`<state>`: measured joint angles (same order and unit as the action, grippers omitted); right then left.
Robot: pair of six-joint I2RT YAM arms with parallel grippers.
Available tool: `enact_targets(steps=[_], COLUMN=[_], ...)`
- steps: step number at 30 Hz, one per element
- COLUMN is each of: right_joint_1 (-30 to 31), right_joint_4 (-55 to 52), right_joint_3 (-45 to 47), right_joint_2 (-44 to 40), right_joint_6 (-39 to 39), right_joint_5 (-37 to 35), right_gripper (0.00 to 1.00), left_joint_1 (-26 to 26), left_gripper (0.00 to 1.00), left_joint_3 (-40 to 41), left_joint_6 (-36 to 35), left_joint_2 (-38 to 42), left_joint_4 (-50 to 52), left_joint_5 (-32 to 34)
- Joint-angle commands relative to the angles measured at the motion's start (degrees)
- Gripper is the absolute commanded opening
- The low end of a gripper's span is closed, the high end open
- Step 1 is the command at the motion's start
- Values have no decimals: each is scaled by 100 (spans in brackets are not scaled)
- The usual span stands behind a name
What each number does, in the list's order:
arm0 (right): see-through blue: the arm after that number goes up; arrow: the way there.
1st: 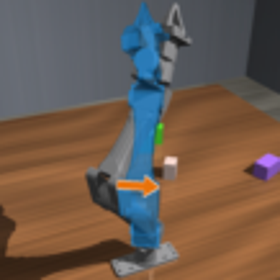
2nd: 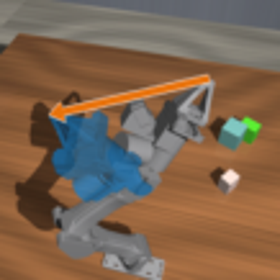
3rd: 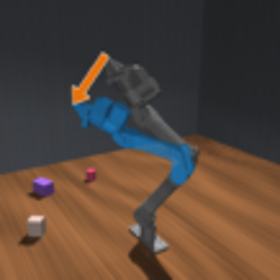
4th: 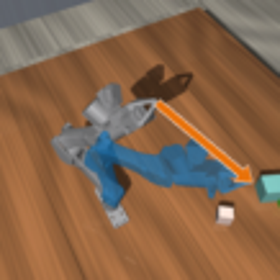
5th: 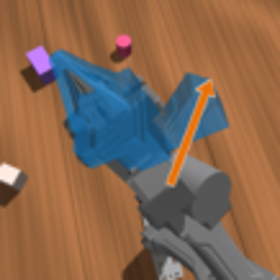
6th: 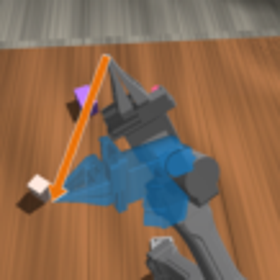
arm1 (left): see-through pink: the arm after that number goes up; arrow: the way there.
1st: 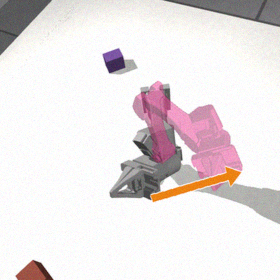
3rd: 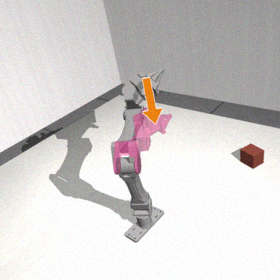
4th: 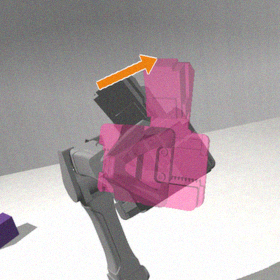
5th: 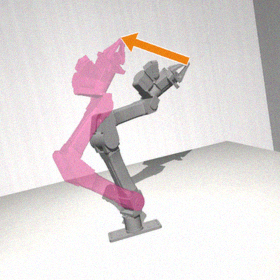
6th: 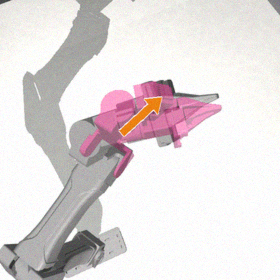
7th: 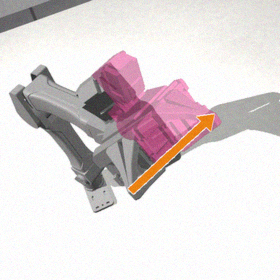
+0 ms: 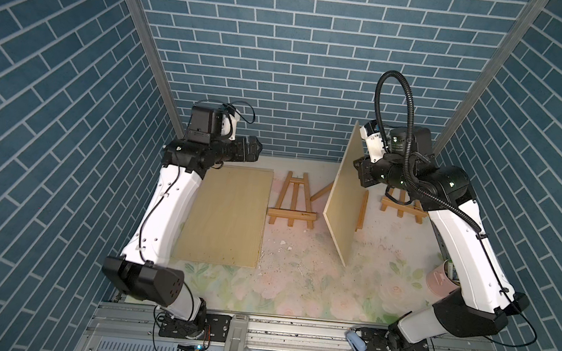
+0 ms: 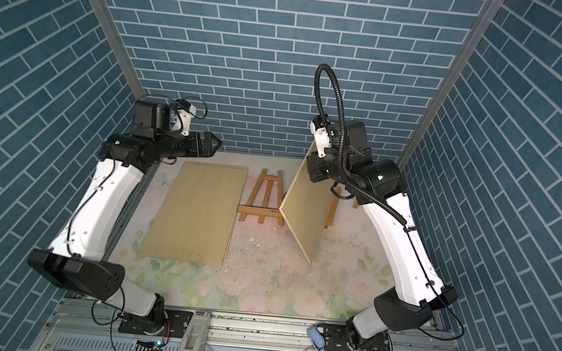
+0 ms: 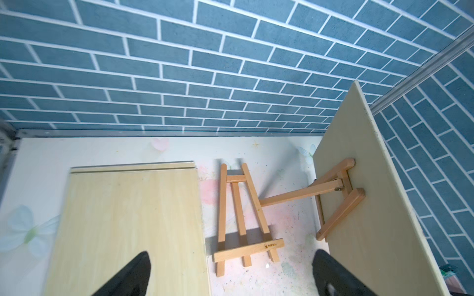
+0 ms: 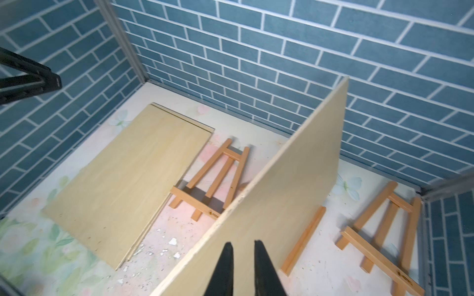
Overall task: Disassemble the easel
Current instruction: Place the easel at the center of the board, then adjust the drawing board.
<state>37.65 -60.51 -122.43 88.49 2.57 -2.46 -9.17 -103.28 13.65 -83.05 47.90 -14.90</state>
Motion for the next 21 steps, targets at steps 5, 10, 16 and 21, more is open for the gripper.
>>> enact_targets(steps=[5,10,16,21], right_joint_1=[1026,2000,2811,2939], right_joint_4=[-406,-4,112,800], right_joint_3=[-385,400,660,1269], right_joint_2=[259,395,925,1274], right_joint_6=[-672,-742,-717,-341], right_joint_5=[1419,2145,2441,2773], right_gripper=[10,3,0,0], left_joint_1=[30,29,30,29], left_gripper=[100,100,100,100], left_joint_3=[916,299,-1118,-1654], left_joint_6=[566,710,740,709], left_joint_2=[1700,2420,2141,1908], left_joint_4=[900,2284,3577,3345], left_joint_5=[1269,1959,1897,1409])
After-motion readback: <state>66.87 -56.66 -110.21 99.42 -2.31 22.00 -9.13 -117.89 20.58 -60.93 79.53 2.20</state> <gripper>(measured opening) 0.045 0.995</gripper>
